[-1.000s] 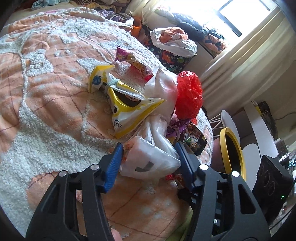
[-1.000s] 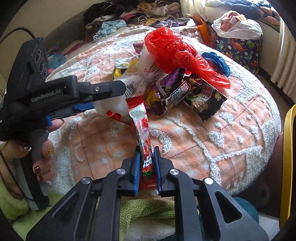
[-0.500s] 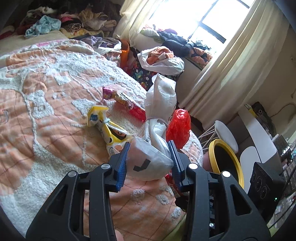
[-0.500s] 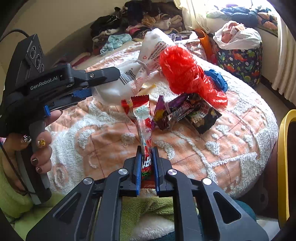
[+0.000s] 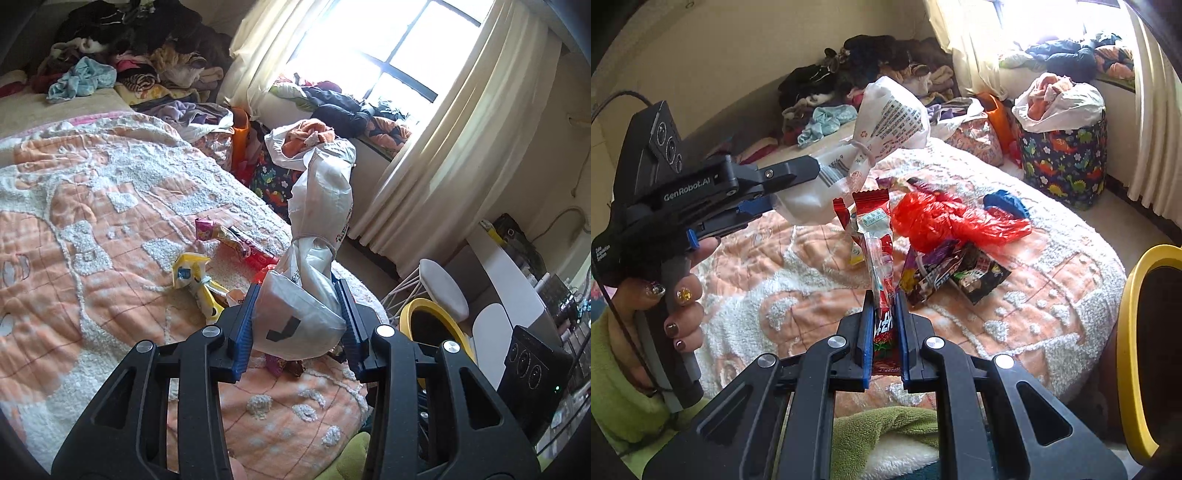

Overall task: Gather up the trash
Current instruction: 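Grasp the white plastic bag with the left tool while the right tool grasps the red candy stick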

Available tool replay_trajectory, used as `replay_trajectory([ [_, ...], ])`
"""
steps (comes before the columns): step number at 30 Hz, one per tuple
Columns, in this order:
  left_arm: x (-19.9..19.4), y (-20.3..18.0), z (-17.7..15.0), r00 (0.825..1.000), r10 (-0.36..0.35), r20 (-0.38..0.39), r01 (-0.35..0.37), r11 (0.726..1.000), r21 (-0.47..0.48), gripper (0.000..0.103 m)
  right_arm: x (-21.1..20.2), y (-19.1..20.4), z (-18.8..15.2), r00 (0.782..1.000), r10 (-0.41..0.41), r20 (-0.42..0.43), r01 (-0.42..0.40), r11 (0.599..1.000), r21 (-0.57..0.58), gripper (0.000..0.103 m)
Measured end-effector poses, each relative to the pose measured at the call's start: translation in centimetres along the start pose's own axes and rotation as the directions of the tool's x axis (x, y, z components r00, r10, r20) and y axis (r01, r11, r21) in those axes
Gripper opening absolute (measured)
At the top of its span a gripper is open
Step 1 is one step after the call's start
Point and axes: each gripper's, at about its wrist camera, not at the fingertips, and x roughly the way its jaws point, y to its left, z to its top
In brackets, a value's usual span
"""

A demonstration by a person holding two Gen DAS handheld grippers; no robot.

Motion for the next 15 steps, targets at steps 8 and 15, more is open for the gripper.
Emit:
replay_trajectory([
  [8, 0.3, -1.6, -0.2, 1.0, -0.02, -0.001, 0.02, 0.999, 0.028, 0.033, -1.7, -1.2, 0.4, 0.999, -0.028, 0.046, 0.026, 0.999, 0.034, 0.011],
  [15, 0.9, -3.4, -0.6, 0.999, -0.034, -0.015, 0.035, 0.997, 0.062, 0.033, -3.3, -3.2, 0.9, 0.994, -0.065, 0.089, 0.058, 0.996, 0.074, 0.011],
])
